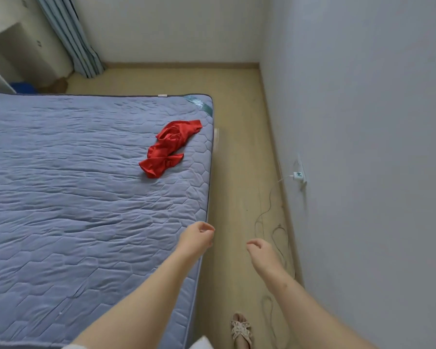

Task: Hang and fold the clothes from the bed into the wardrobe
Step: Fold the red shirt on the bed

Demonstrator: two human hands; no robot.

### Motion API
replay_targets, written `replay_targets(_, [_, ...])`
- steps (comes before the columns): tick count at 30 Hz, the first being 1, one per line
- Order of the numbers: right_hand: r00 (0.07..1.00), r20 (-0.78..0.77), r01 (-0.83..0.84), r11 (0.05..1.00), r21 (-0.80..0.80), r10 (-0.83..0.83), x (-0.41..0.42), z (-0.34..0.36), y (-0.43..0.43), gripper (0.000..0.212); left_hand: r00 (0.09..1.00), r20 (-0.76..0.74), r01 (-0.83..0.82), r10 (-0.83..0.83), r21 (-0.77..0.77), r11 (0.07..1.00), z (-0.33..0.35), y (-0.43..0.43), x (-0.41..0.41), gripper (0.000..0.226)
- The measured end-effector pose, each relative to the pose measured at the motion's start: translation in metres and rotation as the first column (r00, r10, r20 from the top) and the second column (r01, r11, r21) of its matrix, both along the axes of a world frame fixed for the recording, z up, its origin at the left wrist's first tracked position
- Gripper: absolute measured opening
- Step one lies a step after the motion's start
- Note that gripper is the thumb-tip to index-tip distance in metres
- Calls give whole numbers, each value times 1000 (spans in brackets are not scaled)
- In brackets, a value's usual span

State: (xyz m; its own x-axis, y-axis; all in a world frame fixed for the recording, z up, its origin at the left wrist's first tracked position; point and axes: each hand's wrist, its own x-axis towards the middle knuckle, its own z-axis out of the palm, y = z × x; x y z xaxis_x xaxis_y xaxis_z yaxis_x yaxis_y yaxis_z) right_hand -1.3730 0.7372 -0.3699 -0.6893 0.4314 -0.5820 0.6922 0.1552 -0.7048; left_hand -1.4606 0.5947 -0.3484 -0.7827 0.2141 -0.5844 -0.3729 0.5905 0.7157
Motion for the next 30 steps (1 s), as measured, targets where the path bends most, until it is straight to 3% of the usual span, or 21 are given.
replay_targets(8, [997, 45, -57, 998, -32, 58, -118, -2, 62, 30, 988, 66, -138, 138, 7, 990, -17, 41, -103, 17])
replay_targets(12, [993, 65, -104, 994, 27, 103, -202, -7, 83, 29, 975, 81, -210, 205, 71, 975, -25, 57, -181, 17])
replay_targets(19, [950, 93, -306, 947, 97, 298, -378, 10, 84, 31, 939, 57, -342, 339, 61, 938, -17, 52, -335, 16])
replay_targets(24, [905, 121, -417, 907, 55, 408, -462, 4, 74, 32, 912, 73, -405, 403, 11, 914, -16, 36, -404, 15])
replay_targets(30, [805, 176, -580, 814, 33, 566, -562, -23, 59, 31, 794, 119, -595, 597, -51, 802, -41, 13, -467, 22])
